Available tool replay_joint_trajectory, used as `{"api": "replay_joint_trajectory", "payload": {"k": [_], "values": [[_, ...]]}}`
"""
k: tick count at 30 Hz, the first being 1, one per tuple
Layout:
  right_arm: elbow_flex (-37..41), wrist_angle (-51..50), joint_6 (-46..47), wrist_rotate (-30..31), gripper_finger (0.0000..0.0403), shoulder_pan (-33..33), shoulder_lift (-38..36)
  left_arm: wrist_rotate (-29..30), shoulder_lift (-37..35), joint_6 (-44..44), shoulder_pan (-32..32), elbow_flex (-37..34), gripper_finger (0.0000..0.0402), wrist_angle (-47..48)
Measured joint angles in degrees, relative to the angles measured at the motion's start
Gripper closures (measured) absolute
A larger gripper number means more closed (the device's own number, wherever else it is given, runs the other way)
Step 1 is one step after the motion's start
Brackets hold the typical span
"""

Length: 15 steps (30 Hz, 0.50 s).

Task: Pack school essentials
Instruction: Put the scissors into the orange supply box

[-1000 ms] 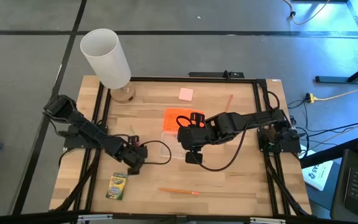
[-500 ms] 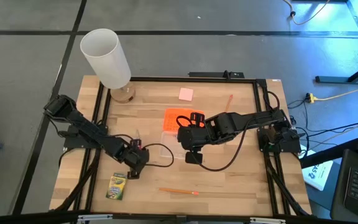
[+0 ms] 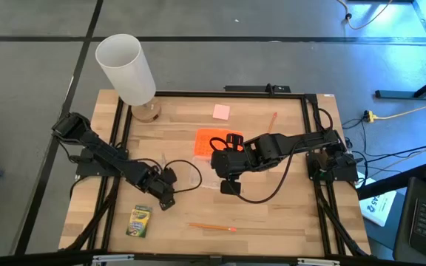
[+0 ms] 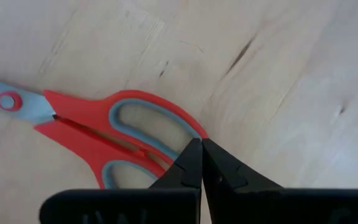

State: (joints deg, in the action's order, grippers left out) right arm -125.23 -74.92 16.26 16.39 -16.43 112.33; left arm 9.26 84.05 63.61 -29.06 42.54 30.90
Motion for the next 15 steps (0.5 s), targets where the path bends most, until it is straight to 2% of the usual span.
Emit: {"api": "replay_joint_trajectory", "payload": {"k": [15], "values": [[0.0,4.11,-0.07,0.0,0.028,0.0,0.0,0.7,-0.04,3.22,0.0,0.02,0.0401,-0.11]]}}
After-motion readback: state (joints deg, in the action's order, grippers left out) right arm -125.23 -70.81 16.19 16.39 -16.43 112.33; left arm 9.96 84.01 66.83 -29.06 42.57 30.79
